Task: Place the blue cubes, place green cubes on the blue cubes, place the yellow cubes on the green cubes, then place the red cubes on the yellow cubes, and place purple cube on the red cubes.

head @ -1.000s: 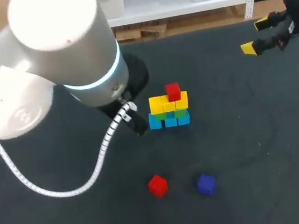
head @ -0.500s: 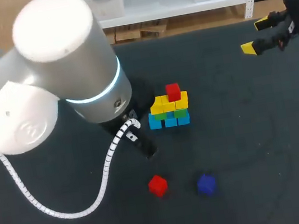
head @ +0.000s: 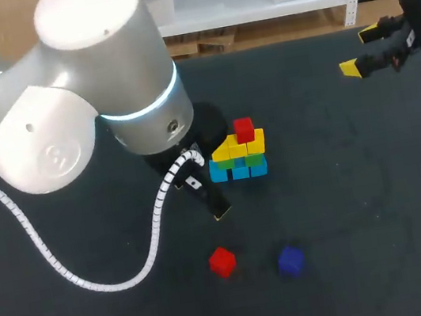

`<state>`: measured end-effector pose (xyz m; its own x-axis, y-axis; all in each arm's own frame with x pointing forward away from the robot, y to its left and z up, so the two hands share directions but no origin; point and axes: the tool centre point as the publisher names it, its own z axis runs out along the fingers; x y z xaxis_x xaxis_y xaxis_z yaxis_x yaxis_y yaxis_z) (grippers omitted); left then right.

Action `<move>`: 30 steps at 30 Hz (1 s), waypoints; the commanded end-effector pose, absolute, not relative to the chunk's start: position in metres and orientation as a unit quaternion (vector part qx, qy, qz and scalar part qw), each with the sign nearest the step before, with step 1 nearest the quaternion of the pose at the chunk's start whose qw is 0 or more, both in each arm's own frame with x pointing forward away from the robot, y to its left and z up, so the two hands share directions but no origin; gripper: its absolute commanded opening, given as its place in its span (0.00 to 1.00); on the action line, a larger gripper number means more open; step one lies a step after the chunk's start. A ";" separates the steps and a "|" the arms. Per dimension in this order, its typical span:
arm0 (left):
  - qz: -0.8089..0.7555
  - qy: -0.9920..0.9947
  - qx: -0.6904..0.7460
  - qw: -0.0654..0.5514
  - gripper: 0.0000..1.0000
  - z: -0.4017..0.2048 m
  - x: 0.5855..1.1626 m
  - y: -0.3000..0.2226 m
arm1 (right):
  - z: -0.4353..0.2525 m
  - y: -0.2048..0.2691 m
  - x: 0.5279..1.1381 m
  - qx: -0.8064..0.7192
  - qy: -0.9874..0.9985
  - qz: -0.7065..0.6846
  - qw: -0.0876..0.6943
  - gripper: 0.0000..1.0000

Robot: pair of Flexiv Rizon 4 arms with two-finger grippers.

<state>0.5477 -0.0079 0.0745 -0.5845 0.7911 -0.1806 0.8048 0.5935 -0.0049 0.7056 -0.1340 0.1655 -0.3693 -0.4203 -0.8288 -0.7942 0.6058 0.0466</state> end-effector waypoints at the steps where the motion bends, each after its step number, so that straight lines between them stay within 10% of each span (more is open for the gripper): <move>1: -0.045 0.889 0.449 0.081 1.00 0.075 0.547 -0.006 | 0.164 -0.135 0.706 -0.382 0.794 0.229 0.414 1.00; 30: -0.022 0.917 0.396 0.047 1.00 0.042 0.494 -0.024 | 0.164 -0.135 0.706 -0.382 0.794 0.229 0.414 1.00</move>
